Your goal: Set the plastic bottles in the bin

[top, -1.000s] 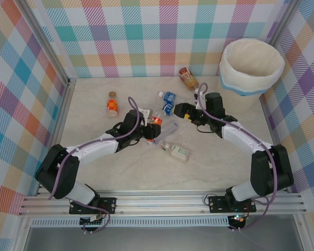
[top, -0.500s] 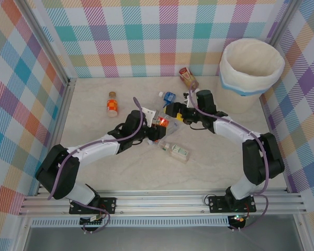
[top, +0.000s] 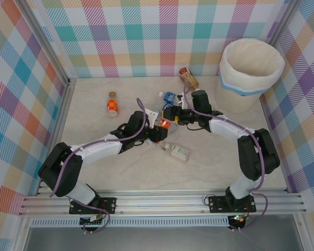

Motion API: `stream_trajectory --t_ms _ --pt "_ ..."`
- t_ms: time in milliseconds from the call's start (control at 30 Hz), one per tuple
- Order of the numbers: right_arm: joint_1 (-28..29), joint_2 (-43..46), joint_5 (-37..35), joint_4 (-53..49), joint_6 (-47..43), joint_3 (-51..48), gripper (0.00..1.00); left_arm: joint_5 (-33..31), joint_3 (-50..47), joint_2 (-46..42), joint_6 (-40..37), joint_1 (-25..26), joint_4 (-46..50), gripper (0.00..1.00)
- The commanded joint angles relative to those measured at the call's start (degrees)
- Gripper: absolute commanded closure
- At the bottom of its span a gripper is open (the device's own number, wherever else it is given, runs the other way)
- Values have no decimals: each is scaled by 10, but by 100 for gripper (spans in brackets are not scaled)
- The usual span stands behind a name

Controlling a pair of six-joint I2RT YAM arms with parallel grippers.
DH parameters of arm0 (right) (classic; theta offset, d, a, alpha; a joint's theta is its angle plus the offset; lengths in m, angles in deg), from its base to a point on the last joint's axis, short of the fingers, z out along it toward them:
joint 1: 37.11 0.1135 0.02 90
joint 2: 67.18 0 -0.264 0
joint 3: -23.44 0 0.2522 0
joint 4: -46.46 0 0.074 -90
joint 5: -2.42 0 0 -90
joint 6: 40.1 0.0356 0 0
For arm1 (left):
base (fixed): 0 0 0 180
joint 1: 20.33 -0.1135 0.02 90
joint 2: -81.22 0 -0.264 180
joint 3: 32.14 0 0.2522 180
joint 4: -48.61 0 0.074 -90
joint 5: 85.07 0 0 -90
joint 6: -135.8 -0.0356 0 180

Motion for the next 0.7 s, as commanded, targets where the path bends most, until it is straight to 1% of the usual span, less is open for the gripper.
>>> stream_trajectory --t_ms 0,100,167,267,333,433,533,600,667 --pt "7 6 41 -1 -29 24 39 -1 27 15 -9 6 4 51" --pt "8 20 37 3 -43 18 45 -18 34 17 7 6 18 41" --pt "8 31 26 6 -52 13 47 -18 30 13 10 6 14 33" --pt "8 46 9 6 -63 5 50 -9 18 -2 7 6 -3 19" --pt "6 54 1 6 -68 3 51 4 6 -17 6 6 -19 12" --pt "2 59 5 0 -70 6 54 13 -18 -43 9 6 -44 5" --pt "-9 65 5 -9 -72 7 55 7 -40 -76 12 4 -64 0" --pt "-17 72 1 -13 -74 6 55 -6 -59 -99 18 2 -77 0" --pt "-27 80 -6 -22 -81 6 56 -42 -81 -127 33 -1 -92 0"
